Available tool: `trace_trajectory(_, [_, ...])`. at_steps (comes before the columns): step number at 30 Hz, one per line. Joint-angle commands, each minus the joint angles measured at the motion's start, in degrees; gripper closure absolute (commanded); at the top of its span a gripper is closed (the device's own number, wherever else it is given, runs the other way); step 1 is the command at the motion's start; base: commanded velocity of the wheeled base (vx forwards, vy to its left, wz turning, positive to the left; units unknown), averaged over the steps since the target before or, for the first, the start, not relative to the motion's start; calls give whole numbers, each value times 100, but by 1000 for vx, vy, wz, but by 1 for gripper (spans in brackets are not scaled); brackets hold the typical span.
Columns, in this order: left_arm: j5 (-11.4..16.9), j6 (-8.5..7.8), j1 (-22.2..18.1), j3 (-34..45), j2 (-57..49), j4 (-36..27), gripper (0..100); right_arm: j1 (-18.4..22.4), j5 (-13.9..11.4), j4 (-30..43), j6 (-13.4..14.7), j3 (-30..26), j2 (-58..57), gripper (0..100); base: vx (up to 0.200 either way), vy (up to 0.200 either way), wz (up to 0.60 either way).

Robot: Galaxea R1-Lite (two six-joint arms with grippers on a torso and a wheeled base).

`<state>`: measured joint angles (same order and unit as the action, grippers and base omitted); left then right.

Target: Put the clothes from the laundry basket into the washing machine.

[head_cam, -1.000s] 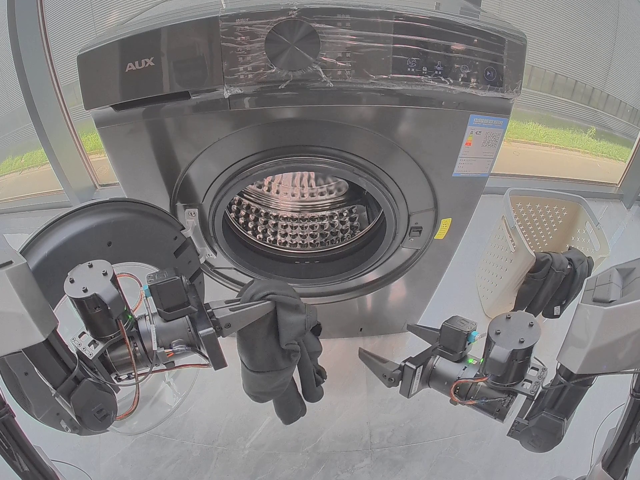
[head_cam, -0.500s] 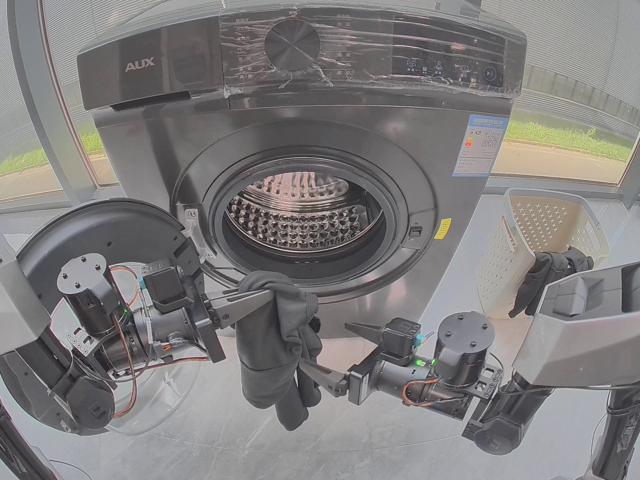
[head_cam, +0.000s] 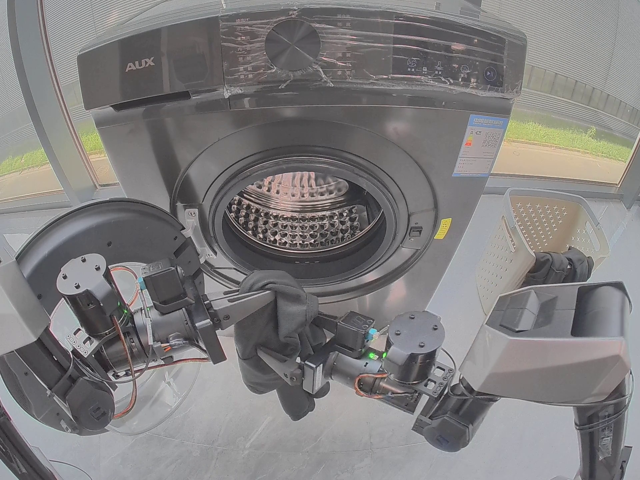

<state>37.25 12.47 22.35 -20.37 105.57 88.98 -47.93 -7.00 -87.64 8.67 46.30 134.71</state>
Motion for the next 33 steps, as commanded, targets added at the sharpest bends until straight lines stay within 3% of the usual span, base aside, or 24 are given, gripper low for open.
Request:
trace_trajectory(1, [1,1,-2,-2,-10,32,100,21,93,-16,3,608,574,0,0,0,0])
trace_trajectory(12, [-25,1,-11,-11,7,32,100,-155,462,-104,12,591,574,0,0,0,0])
trace_trajectory(13, [-25,1,-11,-11,7,32,100,-164,489,-104,12,582,574,100,0,0,0])
trace_trajectory(19, [-34,80,-20,-11,16,32,100,-216,594,-104,56,485,495,100,0,0,0])
trace_trajectory(23, [-52,142,-90,-90,130,23,100,-348,612,-113,74,55,170,100,0,0,0])
trace_trajectory(27, [-473,291,-134,-231,438,23,100,-498,612,-104,82,-482,-225,100,0,0,0])
trace_trajectory(28, [-755,309,-125,-327,596,23,100,-568,612,-104,91,-649,-375,100,0,0,0])
trace_trajectory(30, [-1045,273,-125,-450,842,32,100,-612,612,-104,91,-807,-586,100,0,0,0])
trace_trajectory(33, [-1106,300,-134,-459,974,32,100,-603,612,-104,82,-877,-753,100,0,0,0])
